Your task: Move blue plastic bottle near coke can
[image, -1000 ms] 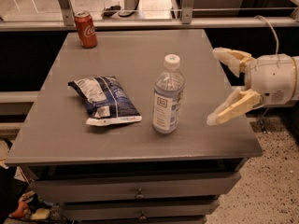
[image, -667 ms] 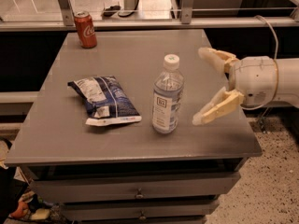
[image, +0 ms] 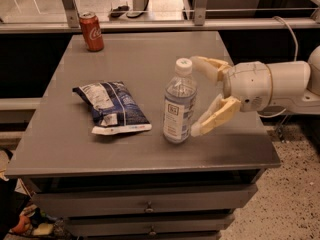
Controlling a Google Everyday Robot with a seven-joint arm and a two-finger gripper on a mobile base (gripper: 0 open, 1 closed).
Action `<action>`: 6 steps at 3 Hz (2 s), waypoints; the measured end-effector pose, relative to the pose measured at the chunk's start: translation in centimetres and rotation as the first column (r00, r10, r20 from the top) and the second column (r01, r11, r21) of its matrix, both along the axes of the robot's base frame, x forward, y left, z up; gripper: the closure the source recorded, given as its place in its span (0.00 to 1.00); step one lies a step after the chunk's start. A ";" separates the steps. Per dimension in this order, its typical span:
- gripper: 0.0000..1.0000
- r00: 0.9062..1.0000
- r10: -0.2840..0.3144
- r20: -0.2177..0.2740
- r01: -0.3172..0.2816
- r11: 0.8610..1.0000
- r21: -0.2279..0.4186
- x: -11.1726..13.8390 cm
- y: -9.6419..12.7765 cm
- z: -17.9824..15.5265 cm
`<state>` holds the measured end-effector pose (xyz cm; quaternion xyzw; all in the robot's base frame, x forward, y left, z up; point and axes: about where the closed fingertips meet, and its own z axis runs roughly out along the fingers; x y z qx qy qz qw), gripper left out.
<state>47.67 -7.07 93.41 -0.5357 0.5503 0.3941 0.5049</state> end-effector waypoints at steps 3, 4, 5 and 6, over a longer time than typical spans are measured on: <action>0.57 0.998 0.045 -0.036 -0.046 0.999 -0.001 -0.6 1.6 -0.4; 0.78 0.998 0.049 -0.035 -0.049 0.999 -0.002 -0.6 1.7 -0.3; 0.99 0.998 0.053 -0.033 -0.053 0.999 -0.002 -0.7 2.0 -0.2; 1.00 0.998 0.047 -0.030 -0.047 0.999 0.003 -0.4 1.9 0.1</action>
Offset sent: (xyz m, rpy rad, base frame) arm -0.0036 0.0089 -0.0056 -0.0002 0.0371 0.0321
